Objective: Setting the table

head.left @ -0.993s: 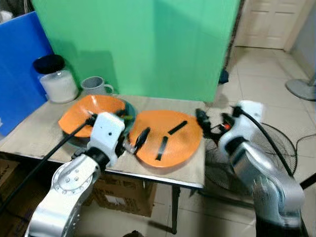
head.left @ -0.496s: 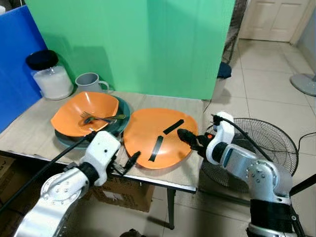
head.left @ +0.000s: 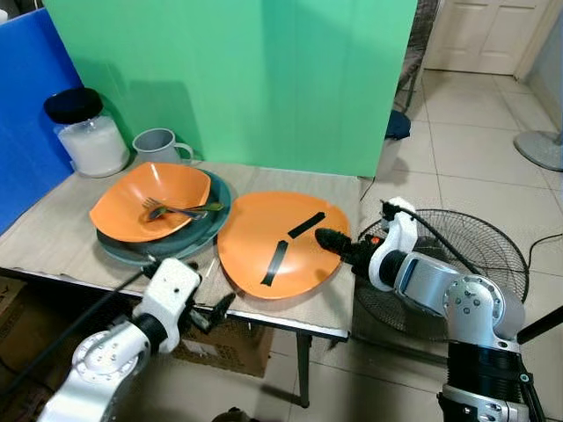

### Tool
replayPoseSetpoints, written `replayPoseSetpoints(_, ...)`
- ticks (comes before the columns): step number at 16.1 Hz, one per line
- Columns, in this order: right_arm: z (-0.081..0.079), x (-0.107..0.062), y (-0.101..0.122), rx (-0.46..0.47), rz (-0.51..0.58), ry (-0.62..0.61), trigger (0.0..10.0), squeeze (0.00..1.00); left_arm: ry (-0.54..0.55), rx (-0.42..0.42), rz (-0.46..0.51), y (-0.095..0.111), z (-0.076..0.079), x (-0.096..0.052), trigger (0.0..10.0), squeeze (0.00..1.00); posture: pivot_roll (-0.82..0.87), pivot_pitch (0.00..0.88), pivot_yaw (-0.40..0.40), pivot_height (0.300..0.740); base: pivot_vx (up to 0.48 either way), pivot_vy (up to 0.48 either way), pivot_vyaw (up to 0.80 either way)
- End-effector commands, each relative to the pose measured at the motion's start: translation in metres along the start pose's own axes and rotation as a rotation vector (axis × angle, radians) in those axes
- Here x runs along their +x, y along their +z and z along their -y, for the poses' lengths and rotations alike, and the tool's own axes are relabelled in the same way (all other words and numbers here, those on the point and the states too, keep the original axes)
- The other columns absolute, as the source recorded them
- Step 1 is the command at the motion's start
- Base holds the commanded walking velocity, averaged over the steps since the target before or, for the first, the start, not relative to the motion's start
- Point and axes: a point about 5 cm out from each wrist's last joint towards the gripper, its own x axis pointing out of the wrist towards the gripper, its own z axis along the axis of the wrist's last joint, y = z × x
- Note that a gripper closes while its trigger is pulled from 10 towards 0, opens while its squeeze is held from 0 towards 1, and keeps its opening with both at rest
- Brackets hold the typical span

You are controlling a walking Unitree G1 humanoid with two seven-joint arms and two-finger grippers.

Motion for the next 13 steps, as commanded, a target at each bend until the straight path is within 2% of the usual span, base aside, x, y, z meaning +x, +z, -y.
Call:
replayPoseSetpoints(1, -0.003, 0.001, 0.002, -0.001, -0.011, 0.018, 10.0, 0.0, 0.001, 0.02, 0.004, 0.0, -0.002, 0.002, 10.0, 0.0, 0.1, 0.0, 0.043, 0.74, 0.0, 0.0, 0.0)
replayPoseSetpoints(3, -0.001, 0.0, 0.003, -0.008, -0.01, 0.008, 10.0, 0.0, -0.002, 0.05, 0.011, 0.001, -0.003, 0.002, 10.0, 0.0, 0.1, 0.0, 0.043, 0.74, 0.0, 0.0, 0.0)
replayPoseSetpoints(4, 0.0, 0.0, 0.004, -0.008, -0.009, 0.005, 10.0, 0.0, -0.009, 0.06, 0.046, 0.007, -0.003, 0.002, 10.0, 0.0, 0.1, 0.0, 0.042, 0.74, 0.0, 0.0, 0.0)
replayPoseSetpoints(7, 0.0, -0.001, 0.005, -0.015, -0.014, 0.007, 10.0, 0.0, -0.1, 0.02, 0.224, 0.034, 0.002, 0.005, 10.0, 0.0, 0.1, 0.0, 0.042, 0.74, 0.0, 0.0, 0.0)
replayPoseSetpoints(8, 0.0, -0.001, 0.005, -0.016, -0.015, 0.008, 10.0, 0.0, -0.112, 0.014, 0.235, 0.035, 0.002, 0.006, 10.0, 0.0, 0.1, 0.0, 0.042, 0.74, 0.0, 0.0, 0.0)
replayPoseSetpoints(11, -0.001, -0.001, 0.004, -0.018, -0.018, 0.012, 10.0, 0.0, -0.125, -0.002, 0.251, 0.037, -0.004, 0.023, 10.0, 0.0, 0.1, 0.0, 0.035, 0.74, 0.0, 0.0, 0.0)
replayPoseSetpoints(12, -0.001, 0.0, 0.004, -0.018, -0.02, 0.011, 10.0, 0.0, -0.113, -0.017, 0.228, 0.032, -0.01, 0.032, 10.0, 0.0, 0.09, 0.0, 0.037, 0.74, 0.0, 0.0, 0.0)
replayPoseSetpoints(13, -0.001, 0.0, 0.005, -0.017, -0.019, 0.01, 10.0, 0.0, -0.088, 0.001, 0.176, 0.02, -0.017, 0.042, 10.0, 0.0, 0.09, 0.0, 0.041, 0.74, 0.0, 0.0, 0.0)
